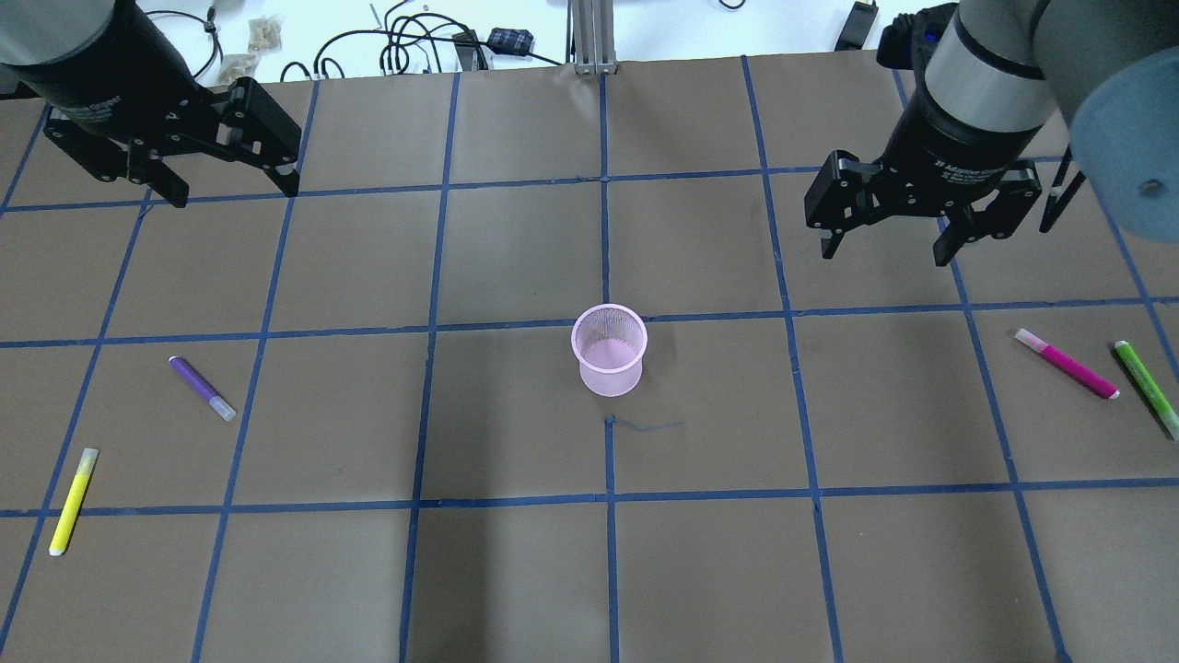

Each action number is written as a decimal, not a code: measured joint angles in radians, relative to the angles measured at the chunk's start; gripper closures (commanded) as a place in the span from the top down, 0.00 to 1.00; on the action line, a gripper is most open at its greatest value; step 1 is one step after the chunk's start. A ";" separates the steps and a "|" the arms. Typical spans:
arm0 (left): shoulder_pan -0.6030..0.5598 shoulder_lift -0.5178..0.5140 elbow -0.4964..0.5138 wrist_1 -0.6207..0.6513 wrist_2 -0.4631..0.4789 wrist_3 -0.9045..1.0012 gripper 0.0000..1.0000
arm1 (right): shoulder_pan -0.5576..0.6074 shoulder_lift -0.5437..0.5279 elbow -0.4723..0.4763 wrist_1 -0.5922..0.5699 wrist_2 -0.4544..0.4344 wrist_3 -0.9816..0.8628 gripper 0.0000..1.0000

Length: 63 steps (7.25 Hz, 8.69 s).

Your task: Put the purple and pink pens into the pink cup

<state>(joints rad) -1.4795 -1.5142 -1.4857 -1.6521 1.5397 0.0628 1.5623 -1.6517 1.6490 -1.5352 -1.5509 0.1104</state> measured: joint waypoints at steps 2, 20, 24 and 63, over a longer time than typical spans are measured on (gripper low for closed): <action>-0.001 0.000 -0.001 0.000 0.000 0.000 1.00 | 0.001 0.000 0.001 0.000 0.004 0.000 1.00; 0.547 -0.175 -0.469 0.466 0.044 -0.184 1.00 | -0.719 0.268 0.348 -0.658 -0.023 -1.731 0.99; 0.566 -0.304 -0.469 0.613 0.044 -0.221 1.00 | -0.733 0.328 0.447 -0.835 -0.026 -1.775 0.94; 0.539 -0.479 -0.424 0.716 0.039 -0.354 0.07 | 0.610 0.498 -0.103 -0.051 -0.589 -0.777 0.06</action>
<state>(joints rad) -0.9405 -1.9927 -1.9100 -0.9357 1.5785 -0.2913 2.1727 -1.1539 1.5464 -1.5864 -2.1403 -0.6670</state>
